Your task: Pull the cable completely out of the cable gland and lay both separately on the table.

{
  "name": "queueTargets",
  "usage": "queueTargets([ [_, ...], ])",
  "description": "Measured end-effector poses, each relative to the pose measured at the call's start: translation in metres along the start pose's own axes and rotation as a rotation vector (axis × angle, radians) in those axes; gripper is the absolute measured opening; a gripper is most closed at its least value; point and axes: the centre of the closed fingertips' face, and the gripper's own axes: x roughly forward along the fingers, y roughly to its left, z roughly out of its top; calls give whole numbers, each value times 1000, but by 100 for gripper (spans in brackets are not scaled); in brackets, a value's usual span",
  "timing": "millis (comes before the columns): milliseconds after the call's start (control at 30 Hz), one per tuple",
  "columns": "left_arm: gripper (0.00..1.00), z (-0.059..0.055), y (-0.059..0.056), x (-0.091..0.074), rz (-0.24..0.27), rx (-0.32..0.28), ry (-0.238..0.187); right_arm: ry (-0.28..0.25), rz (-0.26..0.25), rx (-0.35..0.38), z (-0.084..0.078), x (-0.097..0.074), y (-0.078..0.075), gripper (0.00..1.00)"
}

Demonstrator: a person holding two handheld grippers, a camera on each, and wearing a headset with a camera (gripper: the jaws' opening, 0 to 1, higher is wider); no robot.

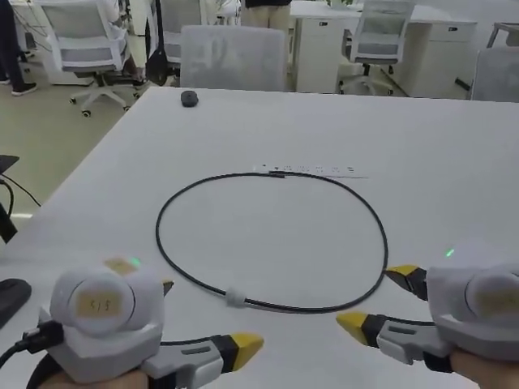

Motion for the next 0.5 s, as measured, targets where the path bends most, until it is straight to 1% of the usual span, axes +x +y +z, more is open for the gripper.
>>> queueTargets([
  [133, 88, -2, -1, 1, -3, 11, 6, 15, 22, -8, -1, 7, 3, 56],
  [233, 88, -1, -1, 1, -3, 15, 5, 19, 43, -18, 3, 15, 5, 55],
  [333, 88, 1, 1, 2, -4, 8, -4, 30, 73, -38, 6, 25, 9, 55],
  [433, 88, 1, 4, 3, -1, 13, -6, 50, 113, -74, 10, 41, 15, 53],
  [500, 88, 1, 5, 3, 0, 17, -8, 69, 151, -100, 12, 53, 21, 50],
])
